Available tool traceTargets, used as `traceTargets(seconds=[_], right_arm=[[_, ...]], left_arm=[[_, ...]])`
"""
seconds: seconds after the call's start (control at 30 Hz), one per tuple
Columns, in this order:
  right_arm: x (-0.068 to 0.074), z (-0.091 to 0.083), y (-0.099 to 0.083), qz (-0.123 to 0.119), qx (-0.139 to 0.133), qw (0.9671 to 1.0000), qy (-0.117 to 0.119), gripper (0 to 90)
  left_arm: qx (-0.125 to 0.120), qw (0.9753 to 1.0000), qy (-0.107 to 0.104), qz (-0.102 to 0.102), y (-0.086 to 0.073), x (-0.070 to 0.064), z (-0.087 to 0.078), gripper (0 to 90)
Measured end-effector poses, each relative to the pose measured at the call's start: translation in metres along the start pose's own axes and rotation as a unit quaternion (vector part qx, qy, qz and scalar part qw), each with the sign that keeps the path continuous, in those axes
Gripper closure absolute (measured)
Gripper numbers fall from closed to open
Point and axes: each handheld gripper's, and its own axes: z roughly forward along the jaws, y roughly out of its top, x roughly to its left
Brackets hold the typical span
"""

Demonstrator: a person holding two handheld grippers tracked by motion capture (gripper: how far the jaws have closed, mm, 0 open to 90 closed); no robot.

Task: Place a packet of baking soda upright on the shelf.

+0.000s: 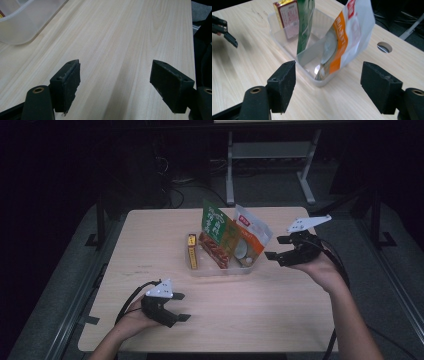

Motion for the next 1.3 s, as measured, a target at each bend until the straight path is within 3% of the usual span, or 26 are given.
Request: traceTargets(seconds=[0.23,0.43,0.7,1.07,1.3], right_arm=[[0.011,0.005,-0.032,0.002,0.005,0.9999,0.011,28.0],[0.026,0.016,-0.052,-0.005,0.02,0.9991,0.038,27.5],[0.045,0.033,-0.07,-0.02,0.028,0.9967,0.074,27.6],[0.076,0.066,-0.074,-0.048,0.041,0.9902,0.125,28.1],[0.095,0.084,-0.074,-0.067,0.064,0.9866,0.135,28.9]], left_arm=[[-0.002,1.0,0.0,0.0,0.0,0.0,0.001,23.8],[0.003,0.9999,0.001,0.01,0.0,-0.001,0.0,23.4],[0.003,1.0,-0.003,0.006,-0.001,-0.002,0.001,23.4],[0.013,0.9997,-0.015,0.015,0.0,-0.006,0.007,23.4],[0.017,0.9994,-0.022,0.022,0.001,-0.01,0.011,23.4]])
